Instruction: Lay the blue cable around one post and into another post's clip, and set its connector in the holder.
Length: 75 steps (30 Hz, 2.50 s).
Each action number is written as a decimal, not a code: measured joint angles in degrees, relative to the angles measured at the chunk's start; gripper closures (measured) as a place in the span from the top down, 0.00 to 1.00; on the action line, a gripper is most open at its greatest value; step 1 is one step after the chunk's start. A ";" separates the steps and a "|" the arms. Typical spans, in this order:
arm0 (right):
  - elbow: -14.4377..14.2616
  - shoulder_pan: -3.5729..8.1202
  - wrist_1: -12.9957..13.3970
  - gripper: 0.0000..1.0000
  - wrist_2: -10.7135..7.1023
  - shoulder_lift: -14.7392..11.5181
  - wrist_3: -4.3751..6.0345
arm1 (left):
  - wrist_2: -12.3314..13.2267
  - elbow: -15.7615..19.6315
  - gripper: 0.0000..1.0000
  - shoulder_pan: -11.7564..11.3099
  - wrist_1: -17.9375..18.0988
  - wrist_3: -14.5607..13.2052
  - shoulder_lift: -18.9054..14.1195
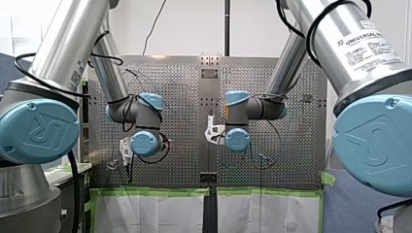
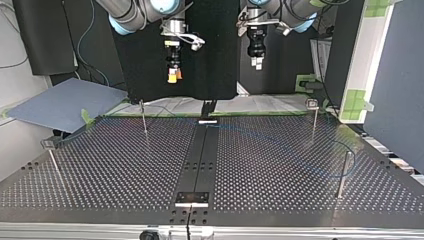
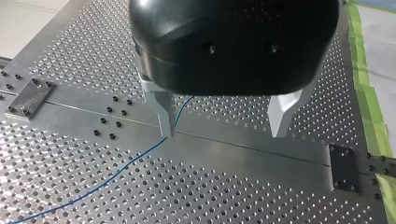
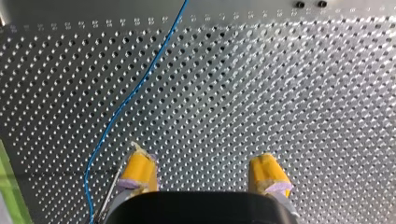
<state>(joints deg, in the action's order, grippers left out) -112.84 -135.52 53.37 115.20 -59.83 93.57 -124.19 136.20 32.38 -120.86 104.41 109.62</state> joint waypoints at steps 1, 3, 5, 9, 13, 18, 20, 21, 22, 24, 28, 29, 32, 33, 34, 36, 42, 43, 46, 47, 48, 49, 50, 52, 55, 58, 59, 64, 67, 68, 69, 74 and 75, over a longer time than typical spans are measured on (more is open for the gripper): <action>-0.45 0.03 0.48 1.00 0.31 0.01 -0.03 | -0.01 -0.01 1.00 -0.01 0.00 0.00 0.00; -0.93 0.13 1.22 1.00 0.89 0.02 -0.07 | -0.02 0.00 1.00 -0.03 0.00 0.00 0.00; -1.22 0.28 2.11 1.00 1.46 0.04 -0.10 | -0.03 0.00 1.00 -0.04 -0.01 0.00 0.00; -1.39 0.43 3.05 1.00 1.81 0.08 -0.12 | -0.03 0.01 1.00 -0.07 -0.01 0.00 -0.01; -1.40 0.46 3.36 1.00 1.75 0.10 -0.13 | 0.08 0.01 1.00 -0.05 0.00 0.05 0.00; -1.44 0.47 3.38 1.00 1.30 0.16 0.04 | 0.14 0.01 1.00 -0.07 0.00 0.17 0.00; -1.43 0.47 3.35 1.00 1.09 0.16 0.16 | 0.14 0.01 1.00 -0.06 0.00 0.21 0.00; -1.40 0.47 3.30 1.00 1.04 0.16 0.18 | 0.14 0.01 1.00 -0.05 0.00 0.23 0.00; -1.37 0.48 3.15 1.00 0.98 0.17 0.16 | 0.14 0.01 1.00 -0.04 -0.01 0.24 0.00; -1.33 0.49 2.70 1.00 0.95 0.16 0.06 | 0.15 0.01 1.00 -0.05 -0.10 0.19 0.00; -1.31 0.48 1.94 1.00 0.92 0.17 -0.09 | 0.20 0.01 1.00 -0.03 -0.42 0.11 0.00; -1.31 0.48 1.87 1.00 0.92 0.17 -0.10 | 0.21 0.01 1.00 -0.03 -0.46 0.10 0.00; -1.30 0.48 1.78 1.00 0.91 0.18 -0.12 | 0.23 0.01 1.00 -0.02 -0.51 0.09 0.00; -1.29 0.48 1.77 1.00 0.91 0.18 -0.12 | 0.23 0.01 1.00 -0.02 -0.51 0.09 0.00; -1.29 0.48 1.76 1.00 0.91 0.18 -0.12 | 0.23 0.01 1.00 -0.02 -0.52 0.09 0.00; -1.30 0.48 1.75 1.00 0.91 0.18 -0.13 | 0.23 0.01 1.00 -0.02 -0.52 0.09 0.00; -1.30 0.48 1.75 1.00 0.91 0.18 -0.13 | 0.23 0.01 1.00 -0.02 -0.53 0.09 0.00; -1.29 0.47 1.75 1.00 0.91 0.18 -0.13 | 0.23 0.01 1.00 -0.02 -0.53 0.09 0.00; -1.30 0.48 1.75 1.00 0.91 0.18 -0.13 | 0.23 0.01 1.00 -0.01 -0.53 0.08 0.01; -1.29 0.47 1.75 1.00 0.91 0.18 -0.13 | 0.23 0.01 1.00 -0.02 -0.53 0.08 0.01; -1.30 0.47 1.75 1.00 0.91 0.18 -0.13 | 0.23 0.01 1.00 -0.02 -0.53 0.08 0.00; -1.30 0.47 1.75 1.00 0.91 0.18 -0.13 | 0.23 0.01 1.00 -0.01 -0.53 0.09 0.01; -1.30 0.47 1.75 1.00 0.91 0.18 -0.13 | 0.23 0.01 1.00 -0.01 -0.53 0.09 0.00; -1.30 0.47 1.75 1.00 0.91 0.18 -0.13 | 0.23 0.01 1.00 -0.02 -0.53 0.09 0.01; -1.30 0.48 1.75 1.00 0.91 0.18 -0.13 | 0.23 0.01 1.00 -0.01 -0.53 0.08 0.01; -1.30 0.48 1.75 1.00 0.91 0.18 -0.13 | 0.23 0.01 1.00 -0.01 -0.53 0.08 0.01; -1.30 0.47 1.74 1.00 0.91 0.18 -0.13 | 0.23 0.01 1.00 -0.02 -0.53 0.09 0.00; -1.30 0.48 1.74 1.00 0.91 0.18 -0.13 | 0.23 0.01 1.00 -0.01 -0.53 0.08 0.01; -1.30 0.47 1.75 1.00 0.91 0.18 -0.13 | 0.23 0.01 1.00 -0.01 -0.53 0.08 0.00; -1.29 0.47 1.75 1.00 0.91 0.18 -0.13 | 0.23 0.01 1.00 -0.02 -0.53 0.09 0.01; -1.30 0.47 1.75 1.00 0.91 0.18 -0.12 | 0.23 0.01 1.00 -0.01 -0.53 0.09 0.01; -1.30 0.47 1.75 1.00 0.91 0.18 -0.13 | 0.23 0.01 1.00 -0.02 -0.53 0.08 0.00; -1.30 0.47 1.75 1.00 0.91 0.18 -0.13 | 0.23 0.01 1.00 -0.01 -0.53 0.08 0.01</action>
<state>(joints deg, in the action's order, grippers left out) -114.14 -135.05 55.12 116.11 -59.65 93.44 -123.96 136.21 32.36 -121.39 104.50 109.63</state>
